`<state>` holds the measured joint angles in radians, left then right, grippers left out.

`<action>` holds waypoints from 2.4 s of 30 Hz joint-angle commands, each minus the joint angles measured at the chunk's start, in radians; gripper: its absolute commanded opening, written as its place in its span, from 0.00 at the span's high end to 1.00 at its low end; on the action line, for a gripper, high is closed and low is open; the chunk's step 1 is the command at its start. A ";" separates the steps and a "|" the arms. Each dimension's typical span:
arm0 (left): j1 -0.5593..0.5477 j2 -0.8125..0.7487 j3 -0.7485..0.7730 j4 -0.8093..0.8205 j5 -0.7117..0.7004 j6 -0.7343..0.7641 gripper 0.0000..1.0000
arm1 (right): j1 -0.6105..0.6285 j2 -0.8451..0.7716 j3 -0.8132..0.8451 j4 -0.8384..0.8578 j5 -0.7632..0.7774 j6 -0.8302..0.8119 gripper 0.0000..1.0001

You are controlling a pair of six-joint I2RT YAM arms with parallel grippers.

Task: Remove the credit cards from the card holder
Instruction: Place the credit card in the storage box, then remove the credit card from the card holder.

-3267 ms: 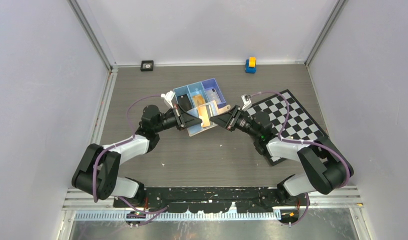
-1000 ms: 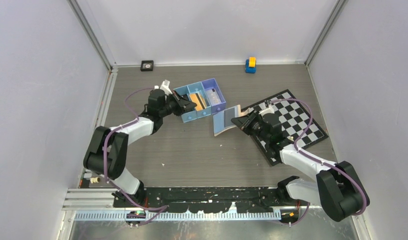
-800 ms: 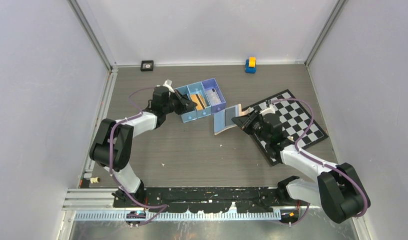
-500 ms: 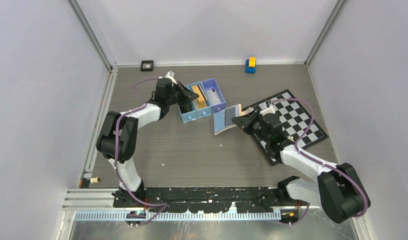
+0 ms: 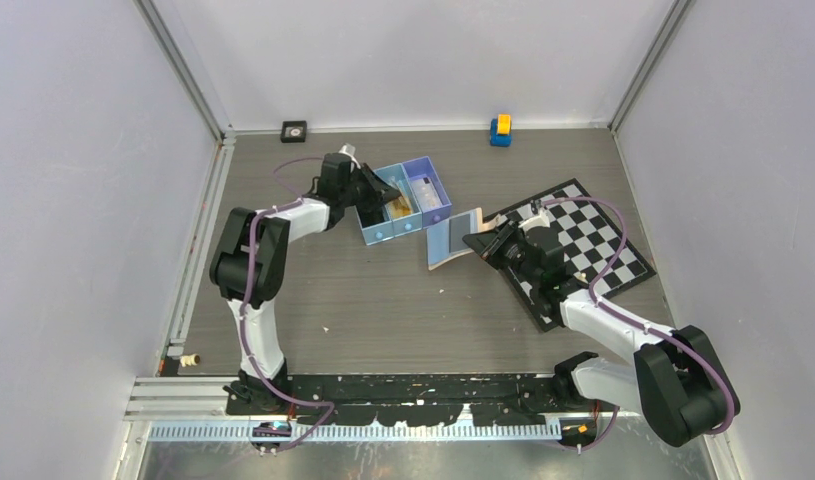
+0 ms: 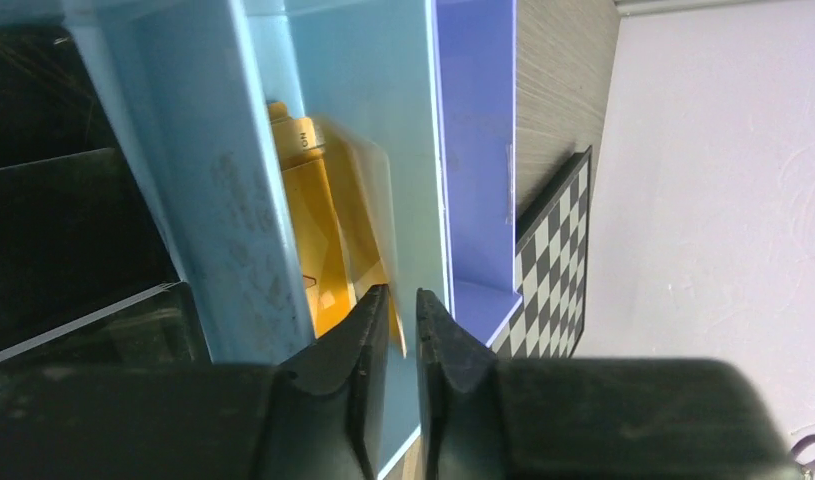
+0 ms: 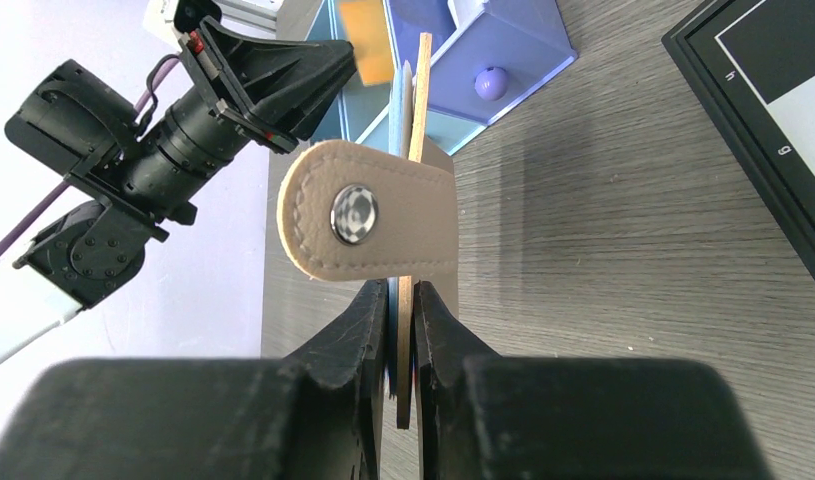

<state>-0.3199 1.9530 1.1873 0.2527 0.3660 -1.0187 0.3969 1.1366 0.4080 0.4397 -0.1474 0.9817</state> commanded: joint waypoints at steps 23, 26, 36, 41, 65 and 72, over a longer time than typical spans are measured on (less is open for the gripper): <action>-0.114 -0.584 -0.372 0.028 0.103 0.084 0.15 | -0.007 -0.039 -0.017 0.292 -0.123 0.038 0.99; -0.153 -0.580 -0.432 0.176 0.127 0.055 0.12 | -0.012 -0.024 -0.027 0.406 -0.181 0.075 0.99; -0.166 -0.488 -0.533 0.563 0.192 -0.090 0.13 | -0.015 -0.029 -0.049 0.528 -0.238 0.114 0.99; -0.166 -0.470 -0.538 0.664 0.218 -0.134 0.28 | -0.015 0.014 -0.050 0.592 -0.259 0.158 0.99; -0.166 -0.619 -0.504 0.312 0.095 0.083 1.00 | -0.015 -0.001 0.054 0.239 -0.246 -0.037 0.74; -0.166 -0.606 -0.499 0.325 0.114 0.077 1.00 | -0.015 0.060 0.083 0.237 -0.275 -0.026 0.82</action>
<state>-0.4870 1.3506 0.6388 0.5529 0.4641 -0.9600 0.3828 1.1866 0.4397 0.6563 -0.3920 0.9577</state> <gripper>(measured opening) 0.055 0.206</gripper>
